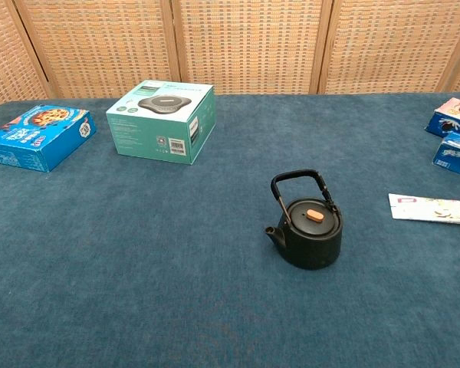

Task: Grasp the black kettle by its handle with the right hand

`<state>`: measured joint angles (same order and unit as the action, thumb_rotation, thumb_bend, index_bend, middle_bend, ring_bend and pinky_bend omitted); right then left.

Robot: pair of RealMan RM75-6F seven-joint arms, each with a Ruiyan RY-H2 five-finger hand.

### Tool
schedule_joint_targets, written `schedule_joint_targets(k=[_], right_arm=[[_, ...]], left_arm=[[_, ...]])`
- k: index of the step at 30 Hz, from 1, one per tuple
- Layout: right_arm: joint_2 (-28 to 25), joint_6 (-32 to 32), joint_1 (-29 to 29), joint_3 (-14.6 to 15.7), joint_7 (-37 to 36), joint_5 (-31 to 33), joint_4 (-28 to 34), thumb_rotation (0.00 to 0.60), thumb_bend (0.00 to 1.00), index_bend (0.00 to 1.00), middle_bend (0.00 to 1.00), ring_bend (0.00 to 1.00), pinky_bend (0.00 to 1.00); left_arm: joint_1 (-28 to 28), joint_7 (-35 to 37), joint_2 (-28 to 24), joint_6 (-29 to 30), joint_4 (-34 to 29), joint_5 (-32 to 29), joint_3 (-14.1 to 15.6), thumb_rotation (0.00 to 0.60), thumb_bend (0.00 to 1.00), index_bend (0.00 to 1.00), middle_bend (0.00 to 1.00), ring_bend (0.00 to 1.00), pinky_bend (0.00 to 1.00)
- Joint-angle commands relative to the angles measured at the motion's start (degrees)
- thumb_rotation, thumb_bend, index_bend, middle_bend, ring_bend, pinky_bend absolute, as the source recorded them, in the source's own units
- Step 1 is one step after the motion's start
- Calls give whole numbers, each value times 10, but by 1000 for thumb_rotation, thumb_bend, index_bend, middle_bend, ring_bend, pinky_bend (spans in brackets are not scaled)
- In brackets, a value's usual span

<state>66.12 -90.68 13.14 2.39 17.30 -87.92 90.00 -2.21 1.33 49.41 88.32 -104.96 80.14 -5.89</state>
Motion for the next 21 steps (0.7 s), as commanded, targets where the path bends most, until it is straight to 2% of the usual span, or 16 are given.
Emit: schedule_joint_targets(k=[1,6,11,14,15,16,17,21], right_arm=[[-1,6,-1,-3,-1,-3,5,595,0,0,0,0,0],[-13,61,22,-5,-26,-10,30,600,0,0,0,0,0],[-47,177,89,-25,-63,3,81,599,0,0,0,0,0],[-68,266,145,-52,-106,32,121,599,0,0,0,0,0],[-65,308,177,-72,-129,50,133,599,0,0,0,0,0],[-57,373,221,-98,-150,89,128,597,0,0,0,0,0],[-52,405,242,-109,-156,110,124,599,0,0,0,0,0],[-22,492,304,-136,-158,180,100,597,0,0,0,0,0]], left_arm=[[0,1,-1,-1,0,-1,0,600,0,0,0,0,0],[1,4,-2,-1,1,-6,-2,600,0,0,0,0,0],[-2,3,-1,-7,2,-12,-3,600,0,0,0,0,0],[-6,1,0,-14,3,-19,-5,600,0,0,0,0,0],[-8,-2,1,-20,5,-24,-6,600,0,0,0,0,0],[-12,-3,2,-27,7,-33,-9,600,0,0,0,0,0],[-13,-4,3,-29,7,-37,-10,600,0,0,0,0,0],[-18,-8,5,-38,10,-48,-13,600,0,0,0,0,0]])
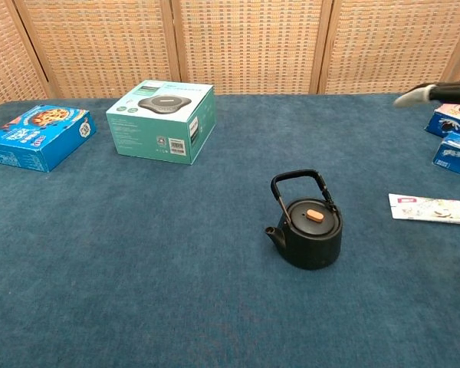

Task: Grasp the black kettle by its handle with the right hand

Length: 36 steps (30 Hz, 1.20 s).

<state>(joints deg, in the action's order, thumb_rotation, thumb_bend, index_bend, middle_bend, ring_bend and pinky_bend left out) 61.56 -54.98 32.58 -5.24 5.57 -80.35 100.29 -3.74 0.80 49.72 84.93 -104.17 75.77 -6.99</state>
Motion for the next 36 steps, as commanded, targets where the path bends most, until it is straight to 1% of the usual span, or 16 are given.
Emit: schedule_joint_targets(k=[1,3,6,8,11,15,18,20,24,29,33,36], right_arm=[[30,146,119,-64,-40,116,-9,600,0,0,0,0,0],[50,179,147,-72,-36,155,-26,600,0,13,9,0,0],[82,221,191,-80,-27,223,-58,599,0,76,66,4,0],[101,234,213,-82,-23,256,-76,599,0,104,97,24,0],[118,251,240,-77,-13,295,-95,600,0,169,164,91,0],[132,269,278,-57,9,349,-114,598,0,256,248,167,0],[152,280,315,-25,38,397,-137,599,0,328,319,216,0],[156,278,328,-15,45,417,-140,599,0,337,328,222,0],[164,274,362,19,63,480,-144,599,0,332,323,222,0],[164,264,390,43,74,523,-139,600,0,334,352,233,0],[157,245,404,51,81,542,-123,600,0,362,424,290,0],[146,228,409,54,85,549,-102,599,0,378,454,322,0]], left_arm=[[-3,-4,2,-5,2,-5,-2,600,0,0,0,0,0],[-6,-7,3,-10,4,-9,-2,600,0,0,0,0,0],[-9,-11,5,-16,6,-16,-3,600,0,0,0,0,0],[-10,-13,6,-19,8,-20,-4,600,0,0,0,0,0],[-11,-12,7,-21,10,-25,-6,600,0,0,0,0,0],[-14,-11,7,-27,13,-30,-7,600,0,0,0,0,0],[-16,-7,7,-31,16,-34,-8,600,0,0,0,0,0],[-16,-6,7,-32,16,-34,-8,600,0,0,0,0,0],[-16,-1,6,-32,17,-33,-8,600,0,0,0,0,0],[-15,1,4,-31,15,-30,-8,600,0,0,0,0,0],[-14,4,3,-30,15,-31,-8,600,0,0,0,0,0],[-14,6,2,-30,15,-30,-8,600,0,0,0,0,0]])
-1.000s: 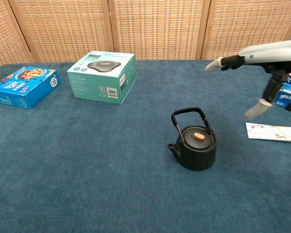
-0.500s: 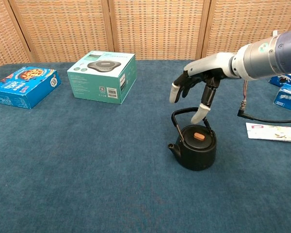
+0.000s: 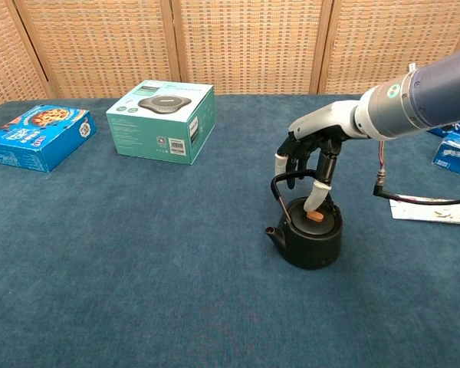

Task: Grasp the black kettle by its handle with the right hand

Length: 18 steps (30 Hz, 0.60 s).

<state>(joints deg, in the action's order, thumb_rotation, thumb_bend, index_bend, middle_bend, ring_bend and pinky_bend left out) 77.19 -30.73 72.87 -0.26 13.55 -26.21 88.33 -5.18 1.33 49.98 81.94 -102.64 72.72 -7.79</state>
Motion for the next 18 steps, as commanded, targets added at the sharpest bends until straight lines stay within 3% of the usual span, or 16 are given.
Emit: schedule_joint_targets(k=[1,10,18], right_arm=[[-16,-19,8,6,7,9,27,600,0,382,463,332,0],[-80,-43,10,22,22,1,122,597,0,404,503,378,0],[-168,-80,-37,20,11,-98,242,599,0,407,511,390,0]], left_arm=[[0,2,0,-1,0,0,0,600,0,0,0,0,0],[2,9,-3,4,-1,7,1,600,0,0,0,0,0],[8,13,-6,15,-6,20,5,600,0,0,0,0,0]])
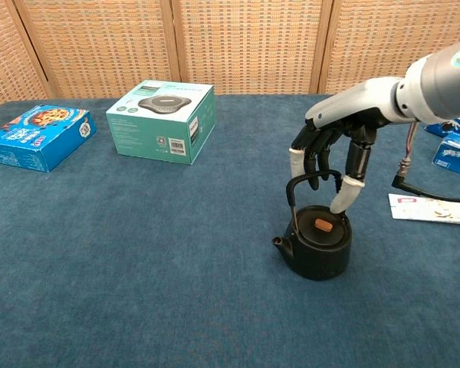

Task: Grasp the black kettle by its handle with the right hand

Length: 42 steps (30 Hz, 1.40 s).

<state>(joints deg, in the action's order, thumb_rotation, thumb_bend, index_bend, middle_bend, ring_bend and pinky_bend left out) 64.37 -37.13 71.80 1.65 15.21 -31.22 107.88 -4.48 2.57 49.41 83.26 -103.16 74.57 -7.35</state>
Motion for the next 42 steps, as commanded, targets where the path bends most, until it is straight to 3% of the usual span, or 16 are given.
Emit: schedule_joint_targets(k=[1,7,12,18,28,42], right_arm=[[-48,-18,-32,3,-6,-60,56,599,0,407,511,390,0],[-80,-39,-87,28,-1,-154,107,600,0,399,483,386,0],[-63,-102,-147,34,5,-257,107,593,0,368,417,334,0],[-17,-157,-200,50,39,-325,87,600,0,361,429,333,0],[40,-165,-226,55,105,-346,63,600,0,369,446,347,0],[62,-149,-237,53,135,-338,54,600,0,381,460,362,0]], left_arm=[[2,1,-1,3,-2,3,1,600,0,0,0,0,0],[6,0,-2,13,-6,13,4,600,0,0,0,0,0],[8,-1,-2,17,-8,16,5,600,0,0,0,0,0],[7,-4,0,16,-8,16,5,600,0,0,0,0,0],[6,-7,1,15,-7,12,4,600,0,0,0,0,0],[6,-4,0,14,-5,9,2,600,0,0,0,0,0]])
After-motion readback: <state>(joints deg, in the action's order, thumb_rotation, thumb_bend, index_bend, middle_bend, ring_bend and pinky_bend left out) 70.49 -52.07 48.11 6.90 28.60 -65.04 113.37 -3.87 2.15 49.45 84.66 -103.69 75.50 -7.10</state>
